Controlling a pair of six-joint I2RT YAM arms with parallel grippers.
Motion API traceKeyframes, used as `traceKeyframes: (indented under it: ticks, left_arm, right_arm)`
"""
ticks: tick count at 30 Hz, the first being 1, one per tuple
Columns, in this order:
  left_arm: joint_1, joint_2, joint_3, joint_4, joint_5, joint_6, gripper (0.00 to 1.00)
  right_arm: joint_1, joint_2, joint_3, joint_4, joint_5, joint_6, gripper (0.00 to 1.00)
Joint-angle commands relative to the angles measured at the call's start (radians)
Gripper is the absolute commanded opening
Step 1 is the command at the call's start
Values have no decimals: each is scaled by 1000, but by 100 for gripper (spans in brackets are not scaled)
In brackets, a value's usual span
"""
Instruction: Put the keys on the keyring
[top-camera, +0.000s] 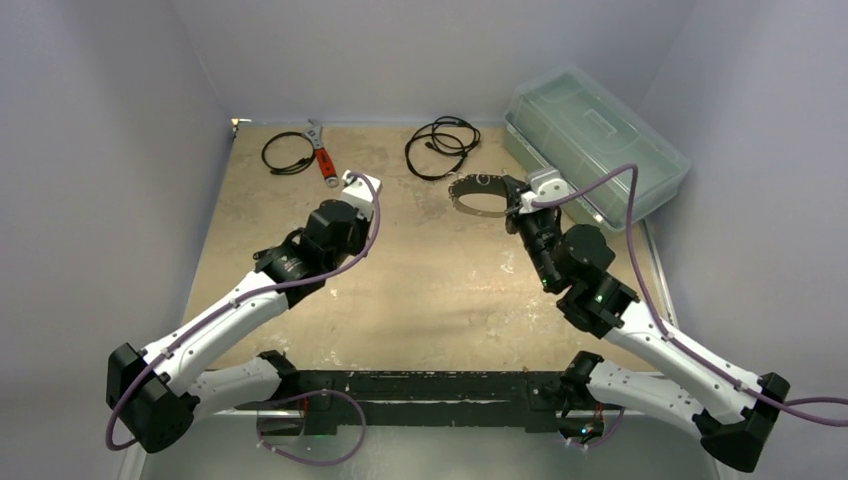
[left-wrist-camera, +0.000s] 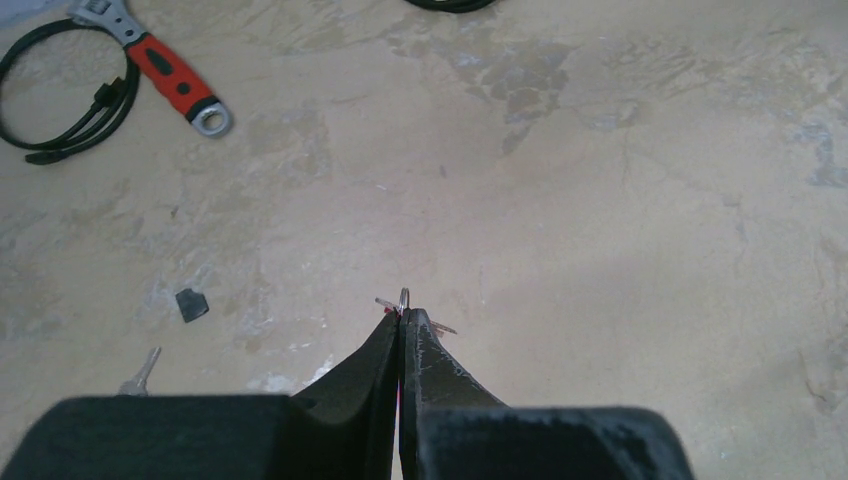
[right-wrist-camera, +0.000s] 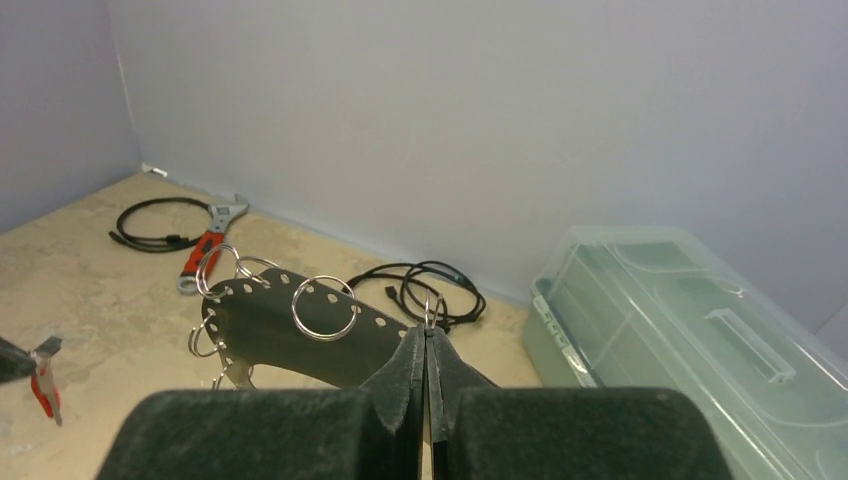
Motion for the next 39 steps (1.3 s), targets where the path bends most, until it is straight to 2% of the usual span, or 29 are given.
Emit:
traceKeyframes:
  ticks: [1,6,10,20,27,34,39]
  left_arm:
    - [57,-27,22,11,22,45,0]
    - [102,-6,39,35,86,52,0]
    - [126,-6,55,61,159,75,0]
    - [133,-13,132,105,141,119,0]
    - [133,-58,91,154,201,120,0]
    - [133,-139,36,228,406,182,0]
    - [133,-159,10,259,515,207,0]
  right_arm:
    - [-1,24,-24,98,-39,15,0]
    - [-2,56,-32,104,-60,19,0]
    - [-3,91,-65,127,-153,7,0]
    - [-5,126,-101,106,-428,-19,0]
    - [-5,118,-89,35,-636,-60,0]
    - [-5,117,-36,-46,-762,-92,0]
    - [-5,115,-11,-86,-774,-104,0]
